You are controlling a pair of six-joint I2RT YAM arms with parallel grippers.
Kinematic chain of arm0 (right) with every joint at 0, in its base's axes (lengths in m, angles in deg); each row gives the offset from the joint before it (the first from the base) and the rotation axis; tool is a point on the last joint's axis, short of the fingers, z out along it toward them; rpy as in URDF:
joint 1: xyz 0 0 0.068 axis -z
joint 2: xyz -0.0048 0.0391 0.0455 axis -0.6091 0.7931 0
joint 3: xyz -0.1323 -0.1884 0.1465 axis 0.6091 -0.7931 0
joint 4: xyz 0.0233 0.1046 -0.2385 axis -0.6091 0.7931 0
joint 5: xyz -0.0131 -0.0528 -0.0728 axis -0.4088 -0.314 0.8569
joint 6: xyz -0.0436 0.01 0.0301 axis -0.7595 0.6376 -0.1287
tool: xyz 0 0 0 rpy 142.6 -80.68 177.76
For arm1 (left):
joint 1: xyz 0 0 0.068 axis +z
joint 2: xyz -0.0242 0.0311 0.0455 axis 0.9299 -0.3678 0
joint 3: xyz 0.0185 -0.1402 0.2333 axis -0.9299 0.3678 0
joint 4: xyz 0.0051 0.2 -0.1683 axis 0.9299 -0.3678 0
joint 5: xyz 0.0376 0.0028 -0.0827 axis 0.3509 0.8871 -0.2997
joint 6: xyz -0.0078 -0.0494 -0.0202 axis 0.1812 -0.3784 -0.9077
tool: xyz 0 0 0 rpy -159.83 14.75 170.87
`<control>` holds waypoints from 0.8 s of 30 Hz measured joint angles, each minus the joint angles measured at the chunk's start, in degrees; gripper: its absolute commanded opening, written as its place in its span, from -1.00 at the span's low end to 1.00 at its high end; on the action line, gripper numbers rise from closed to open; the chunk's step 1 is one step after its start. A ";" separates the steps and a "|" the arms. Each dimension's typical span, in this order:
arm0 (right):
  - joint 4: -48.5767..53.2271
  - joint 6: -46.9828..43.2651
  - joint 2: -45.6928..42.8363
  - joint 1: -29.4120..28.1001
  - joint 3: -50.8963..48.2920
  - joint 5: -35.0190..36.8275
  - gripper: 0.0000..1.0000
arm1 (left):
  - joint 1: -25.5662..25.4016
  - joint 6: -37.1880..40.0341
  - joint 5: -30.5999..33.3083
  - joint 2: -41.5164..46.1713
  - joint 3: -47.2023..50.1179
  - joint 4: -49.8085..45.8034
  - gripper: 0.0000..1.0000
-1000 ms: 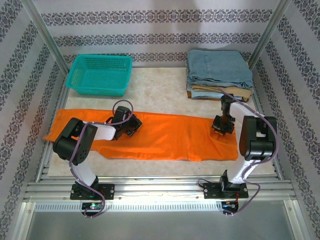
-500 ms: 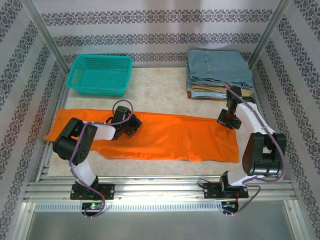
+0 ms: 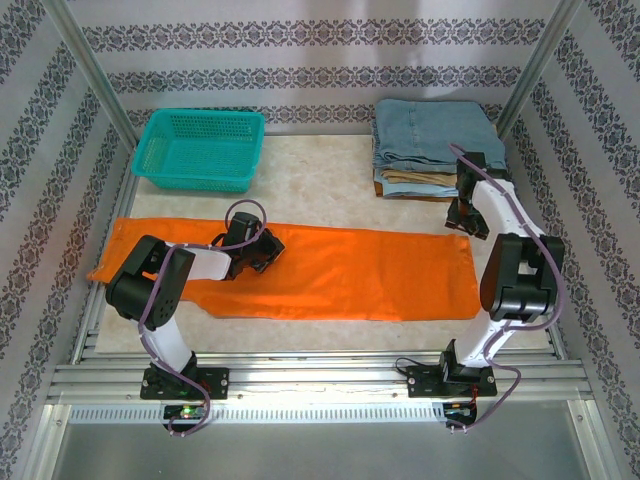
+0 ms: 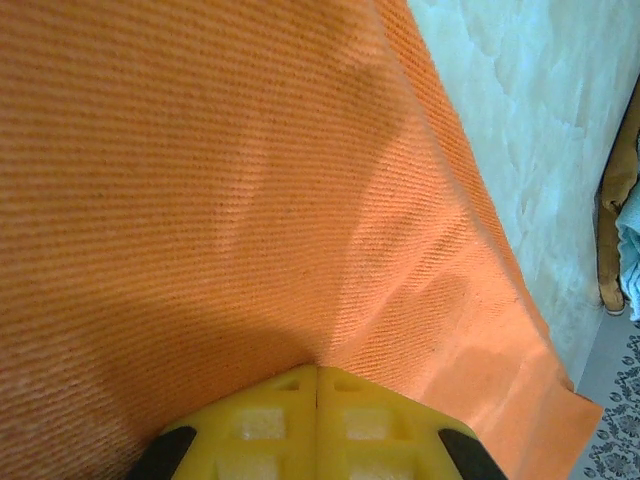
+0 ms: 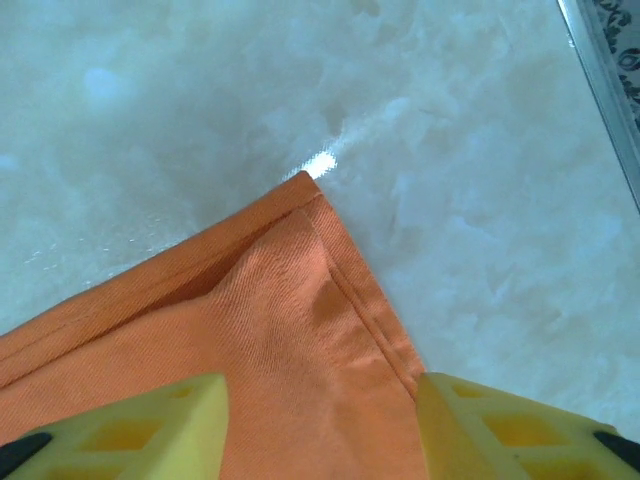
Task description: Fold and stack the trousers
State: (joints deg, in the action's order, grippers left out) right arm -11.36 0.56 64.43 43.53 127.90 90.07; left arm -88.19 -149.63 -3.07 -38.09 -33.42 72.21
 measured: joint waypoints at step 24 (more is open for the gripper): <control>-9.81 3.96 4.81 11.89 -13.22 -18.84 0.04 | 2.75 2.51 -2.45 -4.48 -2.45 5.31 -1.00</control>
State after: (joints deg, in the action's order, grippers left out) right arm -21.17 4.51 69.24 55.42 114.67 71.23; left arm -85.43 -147.12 -5.52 -42.57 -35.87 77.52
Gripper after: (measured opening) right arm 0.489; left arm 0.045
